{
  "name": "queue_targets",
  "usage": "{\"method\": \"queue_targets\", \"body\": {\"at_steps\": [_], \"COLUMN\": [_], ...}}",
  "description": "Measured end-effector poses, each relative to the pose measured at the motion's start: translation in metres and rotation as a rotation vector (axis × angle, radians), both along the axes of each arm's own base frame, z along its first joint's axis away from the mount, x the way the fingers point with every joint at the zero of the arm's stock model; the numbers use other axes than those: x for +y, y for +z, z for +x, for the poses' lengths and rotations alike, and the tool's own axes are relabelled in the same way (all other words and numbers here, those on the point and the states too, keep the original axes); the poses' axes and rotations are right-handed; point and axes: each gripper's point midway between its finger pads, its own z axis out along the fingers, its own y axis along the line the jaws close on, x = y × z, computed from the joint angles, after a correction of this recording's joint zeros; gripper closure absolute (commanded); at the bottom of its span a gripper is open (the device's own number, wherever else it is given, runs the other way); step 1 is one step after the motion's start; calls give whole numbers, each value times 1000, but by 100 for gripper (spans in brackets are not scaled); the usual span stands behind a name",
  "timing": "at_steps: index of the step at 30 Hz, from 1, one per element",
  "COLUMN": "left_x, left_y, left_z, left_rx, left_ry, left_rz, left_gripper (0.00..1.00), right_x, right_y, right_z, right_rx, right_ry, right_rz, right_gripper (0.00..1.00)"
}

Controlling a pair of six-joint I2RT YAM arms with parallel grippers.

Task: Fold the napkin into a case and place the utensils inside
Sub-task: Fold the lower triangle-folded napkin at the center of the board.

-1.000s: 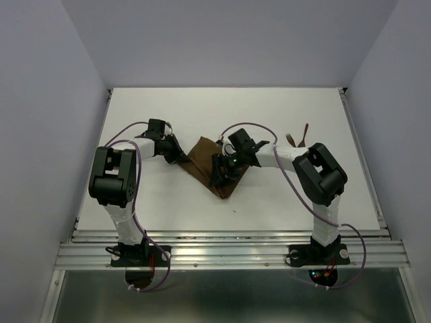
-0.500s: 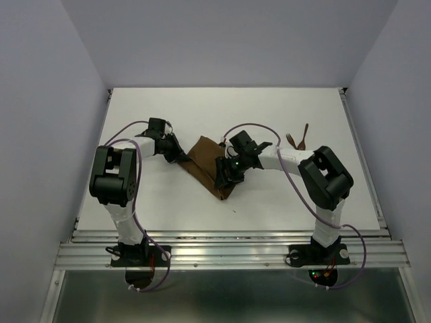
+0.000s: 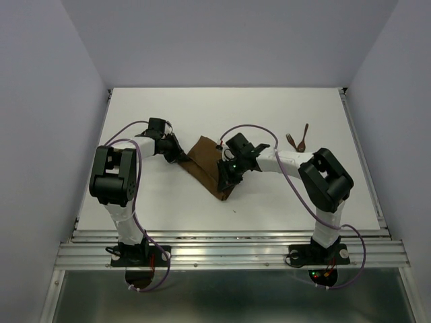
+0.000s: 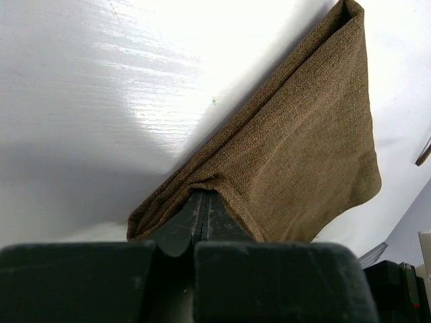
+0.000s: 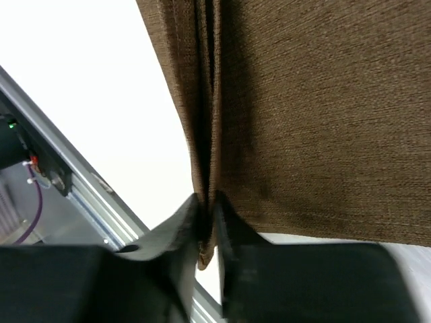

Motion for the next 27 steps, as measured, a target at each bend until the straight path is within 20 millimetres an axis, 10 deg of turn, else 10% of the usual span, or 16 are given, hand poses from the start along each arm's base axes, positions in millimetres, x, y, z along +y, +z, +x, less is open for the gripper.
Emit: {"method": "queue_targets", "body": {"at_steps": [3, 14, 27], "left_x": [0, 3, 6], "left_y": [0, 4, 47], "left_z": [0, 4, 14], "left_rx": [0, -10, -108], "left_ry": [0, -7, -22], "left_rz": [1, 21, 50], "left_gripper": [100, 100, 71], "right_x": [-1, 2, 13], "right_y": [0, 10, 28], "right_z": [2, 15, 24], "right_rx": [-8, -63, -98], "right_ry": [-8, -11, 14], "right_rz": [-11, -18, 27], "right_gripper": [99, 99, 99]}}
